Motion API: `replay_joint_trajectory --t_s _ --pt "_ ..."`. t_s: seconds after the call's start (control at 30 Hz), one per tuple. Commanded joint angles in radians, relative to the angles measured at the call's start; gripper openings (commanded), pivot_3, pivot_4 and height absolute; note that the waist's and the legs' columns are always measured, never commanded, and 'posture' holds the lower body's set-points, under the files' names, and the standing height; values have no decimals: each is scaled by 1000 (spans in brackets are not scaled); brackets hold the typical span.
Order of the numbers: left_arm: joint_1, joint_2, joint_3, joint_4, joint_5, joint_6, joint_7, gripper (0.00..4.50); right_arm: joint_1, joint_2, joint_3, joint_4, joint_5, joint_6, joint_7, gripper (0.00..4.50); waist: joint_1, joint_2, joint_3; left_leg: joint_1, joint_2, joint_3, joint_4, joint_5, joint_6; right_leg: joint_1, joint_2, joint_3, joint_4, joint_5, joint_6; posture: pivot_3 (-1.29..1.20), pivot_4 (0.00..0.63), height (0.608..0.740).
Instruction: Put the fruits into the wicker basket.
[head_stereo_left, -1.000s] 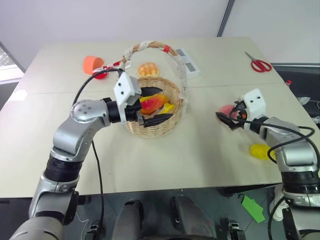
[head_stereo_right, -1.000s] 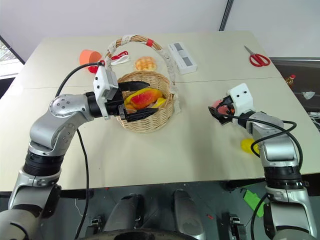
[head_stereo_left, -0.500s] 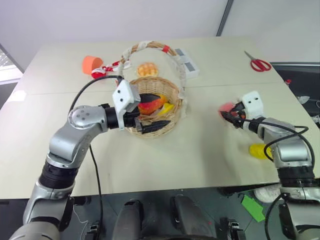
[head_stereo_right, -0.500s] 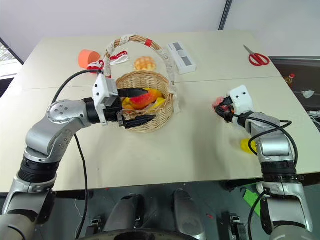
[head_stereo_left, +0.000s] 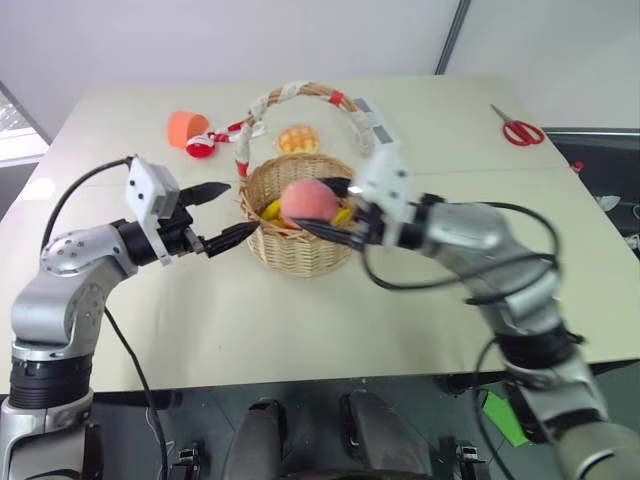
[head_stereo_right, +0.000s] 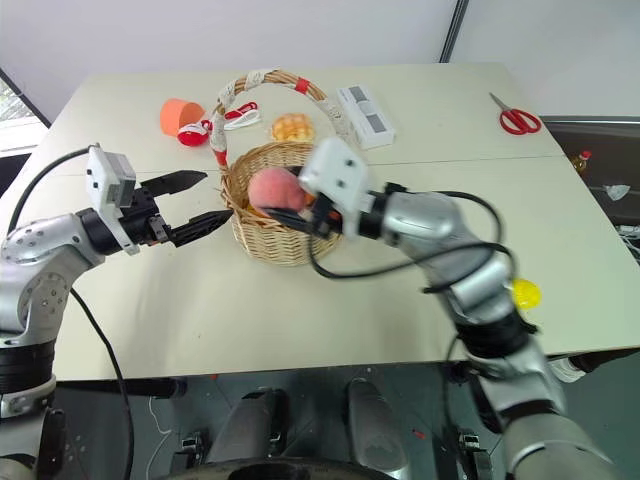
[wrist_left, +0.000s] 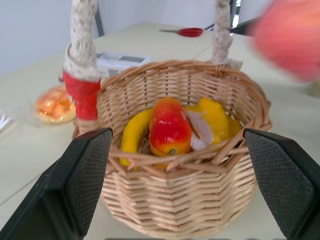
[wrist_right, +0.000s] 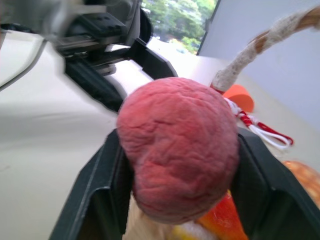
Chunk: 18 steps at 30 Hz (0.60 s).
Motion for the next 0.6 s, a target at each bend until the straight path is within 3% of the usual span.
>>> replay_joint_trajectory --t_s 0.03,0.1,0.13,0.2,0.37,0.6 --pt "13 3 30 -79 -38 4 27 4500 -57 37 14 106 -91 -9 -74 2070 5 0 0 -2 0 -1 0 0 0 0 -1 -1 0 0 0 0 150 740" --pt "23 1 25 -98 -45 8 41 4500 -69 48 21 148 -119 -32 -79 3084 6 0 0 -2 -1 -1 -2 0 0 -1 -3 -2 -1 0 0 0 150 740" --pt "30 -1 21 -111 -50 12 47 4500 -74 51 17 147 -123 -51 -73 3332 4 0 0 -2 -1 -1 -2 0 0 -1 -4 -2 -1 0 0 0 150 740" --pt "36 -4 17 -126 -59 17 55 4500 -77 48 3 121 -121 -88 -49 4443 2 0 0 -5 -2 -1 -1 0 0 -4 -4 -2 -1 0 0 0 150 740" --pt "20 -11 -26 -165 -83 36 60 4500 19 -124 -100 -77 -27 -116 133 4443 4 0 0 -7 -1 -2 -1 0 0 -5 -4 -3 -1 0 0 0 150 740" --pt "-119 -95 -253 -216 -67 50 24 4500 402 -579 -380 -307 70 -41 396 4443 33 0 0 -9 -4 -1 2 -1 2 -2 -5 -5 -4 1 1 0 150 740"
